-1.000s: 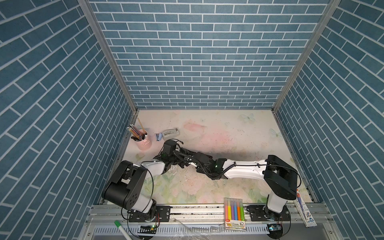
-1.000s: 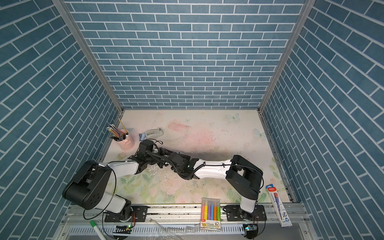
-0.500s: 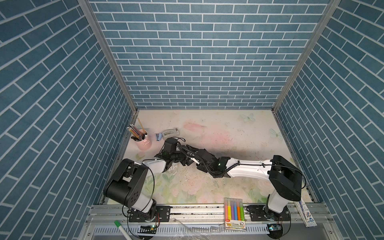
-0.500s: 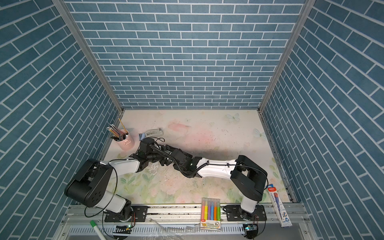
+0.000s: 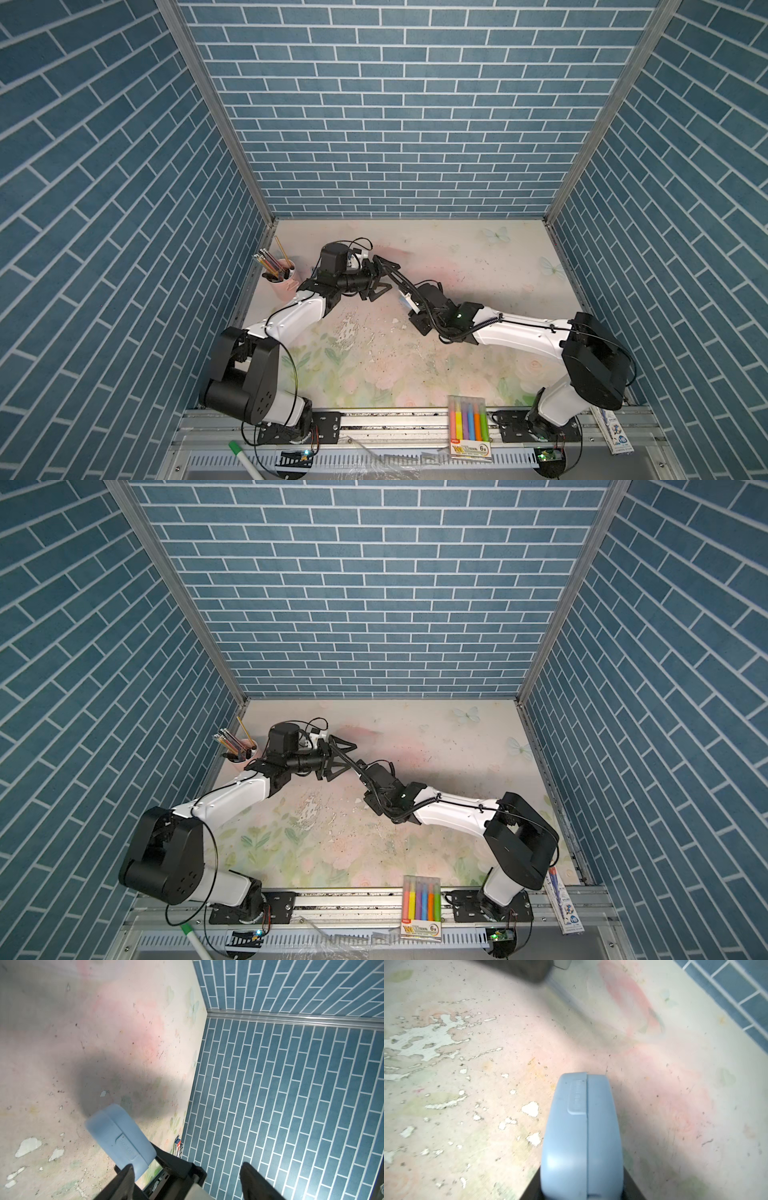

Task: Insert the battery into the alarm
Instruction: Adjust the alarm at the center of the board.

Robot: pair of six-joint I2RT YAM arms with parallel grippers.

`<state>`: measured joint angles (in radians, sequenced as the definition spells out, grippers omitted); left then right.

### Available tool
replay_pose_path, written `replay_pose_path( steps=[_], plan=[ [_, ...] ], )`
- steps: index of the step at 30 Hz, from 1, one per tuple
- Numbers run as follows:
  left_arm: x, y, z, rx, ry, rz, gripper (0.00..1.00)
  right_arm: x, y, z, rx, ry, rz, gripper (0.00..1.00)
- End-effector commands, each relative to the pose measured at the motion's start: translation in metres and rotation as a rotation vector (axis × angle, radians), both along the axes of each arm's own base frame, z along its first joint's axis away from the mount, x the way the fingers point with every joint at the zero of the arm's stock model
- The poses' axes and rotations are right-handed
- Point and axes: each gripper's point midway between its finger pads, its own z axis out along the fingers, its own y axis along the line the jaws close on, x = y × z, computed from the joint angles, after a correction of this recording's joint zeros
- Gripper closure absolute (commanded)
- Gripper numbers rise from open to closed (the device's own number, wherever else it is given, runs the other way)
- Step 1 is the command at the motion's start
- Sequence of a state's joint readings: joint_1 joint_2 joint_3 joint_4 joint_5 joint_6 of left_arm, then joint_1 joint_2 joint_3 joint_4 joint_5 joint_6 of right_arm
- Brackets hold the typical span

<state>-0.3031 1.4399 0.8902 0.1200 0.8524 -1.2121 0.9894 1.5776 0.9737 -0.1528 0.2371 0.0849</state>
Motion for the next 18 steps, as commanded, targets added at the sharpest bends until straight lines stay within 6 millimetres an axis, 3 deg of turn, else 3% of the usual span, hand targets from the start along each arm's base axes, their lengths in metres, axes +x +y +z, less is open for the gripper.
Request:
replay_pose_path(
  steps=[1, 10, 14, 18],
  plan=[
    [-0.010, 0.017, -0.016, 0.103, -0.010, -0.014, 0.20, 0.002, -0.004, 0.027, 0.199, 0.115, -0.089, 1.00],
    [-0.022, 0.037, -0.013, 0.160, -0.150, 0.062, 0.16, 0.017, -0.021, 0.063, 0.518, 0.444, -0.236, 1.00],
    [-0.028, 0.044, -0.013, 0.148, -0.188, 0.109, 0.13, 0.024, -0.015, 0.076, 0.654, 0.673, -0.265, 1.00],
    [-0.033, 0.036, -0.020, 0.082, -0.158, 0.077, 0.14, 0.027, -0.003, 0.095, 0.782, 0.840, -0.240, 1.00]
  ],
)
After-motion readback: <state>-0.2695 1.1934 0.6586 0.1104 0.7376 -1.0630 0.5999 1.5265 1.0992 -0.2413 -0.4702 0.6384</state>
